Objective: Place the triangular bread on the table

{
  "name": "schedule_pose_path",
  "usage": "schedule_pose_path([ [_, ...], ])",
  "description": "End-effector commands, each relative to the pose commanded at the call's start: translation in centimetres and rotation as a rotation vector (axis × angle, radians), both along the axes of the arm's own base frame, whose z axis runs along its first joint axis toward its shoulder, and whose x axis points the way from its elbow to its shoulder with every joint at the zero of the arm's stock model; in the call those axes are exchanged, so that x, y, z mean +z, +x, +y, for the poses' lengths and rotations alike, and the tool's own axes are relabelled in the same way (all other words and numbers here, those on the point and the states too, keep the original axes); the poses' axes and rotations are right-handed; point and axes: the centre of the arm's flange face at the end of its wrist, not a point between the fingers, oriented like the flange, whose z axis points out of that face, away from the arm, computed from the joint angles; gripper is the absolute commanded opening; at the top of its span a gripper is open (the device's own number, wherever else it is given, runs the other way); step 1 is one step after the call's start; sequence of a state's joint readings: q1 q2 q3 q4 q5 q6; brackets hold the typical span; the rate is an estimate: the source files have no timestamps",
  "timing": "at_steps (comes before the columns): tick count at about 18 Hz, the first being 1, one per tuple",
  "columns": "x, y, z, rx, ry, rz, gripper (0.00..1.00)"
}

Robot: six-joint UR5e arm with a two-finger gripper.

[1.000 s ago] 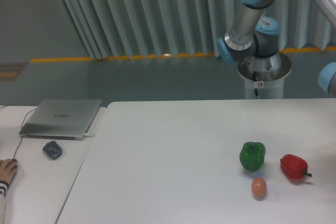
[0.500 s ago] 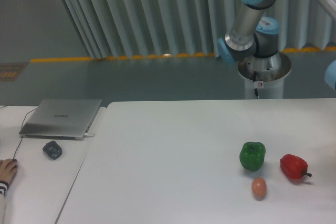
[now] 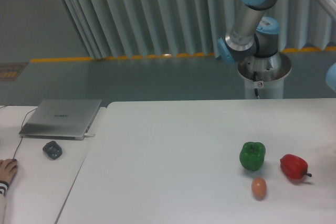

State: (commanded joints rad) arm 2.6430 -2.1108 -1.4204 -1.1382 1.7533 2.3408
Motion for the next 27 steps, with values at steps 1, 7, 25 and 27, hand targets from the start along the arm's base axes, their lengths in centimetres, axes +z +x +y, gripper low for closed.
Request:
schedule_pose_path([
  [1, -0.4, 0.0, -0.3, -0.01, -0.007, -0.008, 1.0],
  [7, 0.1, -0.6, -1.9, -0.01, -0.008, -0.011, 1.0],
  [25, 1.5, -0.9, -3.4, 0.028, -0.026, -0.022, 0.34],
  [27, 2.9, -1.2, -3.3, 0.04, -0.03, -0.031, 0.32],
])
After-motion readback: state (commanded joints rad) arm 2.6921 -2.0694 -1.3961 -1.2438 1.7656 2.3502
